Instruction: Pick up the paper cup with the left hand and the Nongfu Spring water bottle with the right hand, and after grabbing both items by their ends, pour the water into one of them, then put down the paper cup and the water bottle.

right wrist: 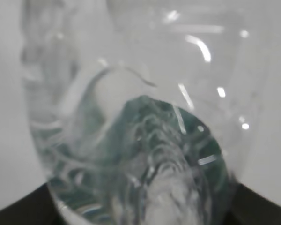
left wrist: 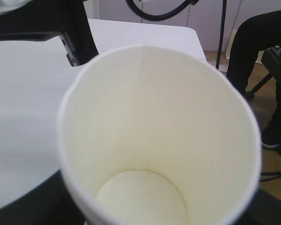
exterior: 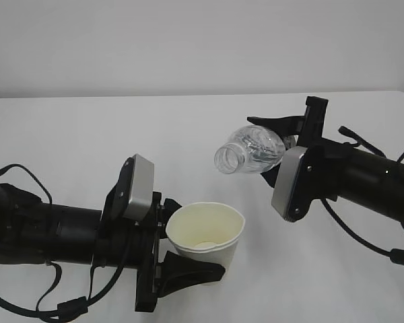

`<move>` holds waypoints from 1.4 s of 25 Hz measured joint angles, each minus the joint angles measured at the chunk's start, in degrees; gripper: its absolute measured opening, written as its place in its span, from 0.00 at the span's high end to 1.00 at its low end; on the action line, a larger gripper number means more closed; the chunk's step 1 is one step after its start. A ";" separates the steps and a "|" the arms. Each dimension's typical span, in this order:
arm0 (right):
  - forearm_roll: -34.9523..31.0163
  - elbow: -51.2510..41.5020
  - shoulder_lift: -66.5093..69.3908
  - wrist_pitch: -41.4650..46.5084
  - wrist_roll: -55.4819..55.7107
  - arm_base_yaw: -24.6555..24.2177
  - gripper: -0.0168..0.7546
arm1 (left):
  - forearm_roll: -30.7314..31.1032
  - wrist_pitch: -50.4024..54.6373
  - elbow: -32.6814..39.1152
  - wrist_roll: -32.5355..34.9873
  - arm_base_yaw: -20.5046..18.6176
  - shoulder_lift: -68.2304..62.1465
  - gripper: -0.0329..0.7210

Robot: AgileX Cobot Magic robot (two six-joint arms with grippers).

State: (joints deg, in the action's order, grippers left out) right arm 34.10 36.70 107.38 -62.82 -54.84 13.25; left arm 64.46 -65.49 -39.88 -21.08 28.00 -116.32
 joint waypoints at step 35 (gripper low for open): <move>0.00 0.09 0.00 -0.83 -13.42 0.00 0.43 | -2.39 0.00 0.00 2.98 0.00 0.00 0.32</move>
State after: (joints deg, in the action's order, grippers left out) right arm 34.10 36.79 107.38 -63.65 -68.26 13.25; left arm 62.07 -65.49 -39.88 -18.10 28.00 -116.32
